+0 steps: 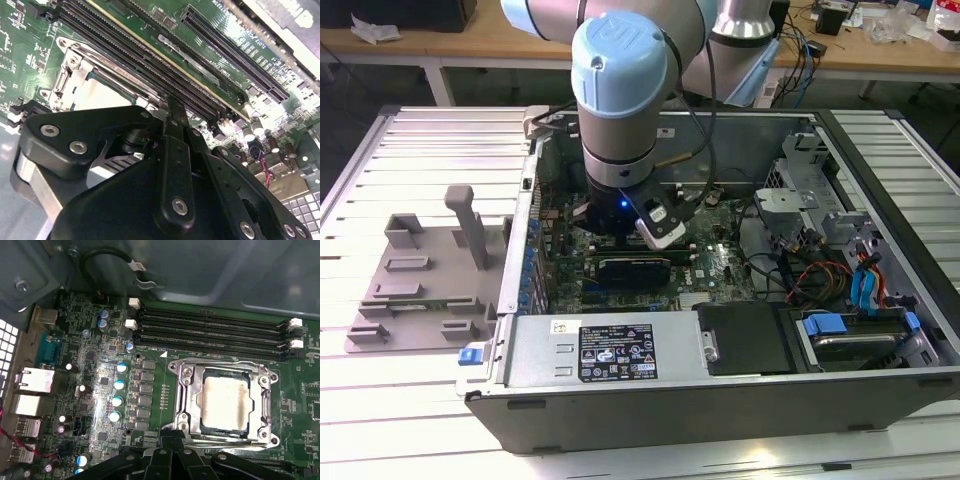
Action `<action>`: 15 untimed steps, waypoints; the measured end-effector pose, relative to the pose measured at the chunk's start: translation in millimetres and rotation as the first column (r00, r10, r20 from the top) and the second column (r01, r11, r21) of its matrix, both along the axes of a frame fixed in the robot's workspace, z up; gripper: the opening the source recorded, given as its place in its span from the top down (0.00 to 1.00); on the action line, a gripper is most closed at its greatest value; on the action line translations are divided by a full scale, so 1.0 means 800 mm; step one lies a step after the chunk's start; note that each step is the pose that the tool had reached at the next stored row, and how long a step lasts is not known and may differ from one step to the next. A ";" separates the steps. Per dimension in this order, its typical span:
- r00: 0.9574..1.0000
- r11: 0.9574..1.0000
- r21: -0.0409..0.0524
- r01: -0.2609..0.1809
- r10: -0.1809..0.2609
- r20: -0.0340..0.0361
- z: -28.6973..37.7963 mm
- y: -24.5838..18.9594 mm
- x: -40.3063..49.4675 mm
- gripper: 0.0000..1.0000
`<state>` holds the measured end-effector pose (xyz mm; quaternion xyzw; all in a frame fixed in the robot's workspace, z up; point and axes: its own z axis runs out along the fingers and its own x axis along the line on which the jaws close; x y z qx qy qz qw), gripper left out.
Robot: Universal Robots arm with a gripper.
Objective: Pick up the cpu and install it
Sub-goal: 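Install the second cpu locking lever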
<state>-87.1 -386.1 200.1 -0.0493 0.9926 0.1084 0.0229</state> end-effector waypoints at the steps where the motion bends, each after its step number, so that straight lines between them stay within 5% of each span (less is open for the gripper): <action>1: 1.000 1.000 0.002 0.000 0.000 0.000 -0.0007 0.0001 0.000 0.89; 15: 1.000 1.000 0.004 0.000 0.000 0.000 -0.0051 0.0033 -0.008 0.89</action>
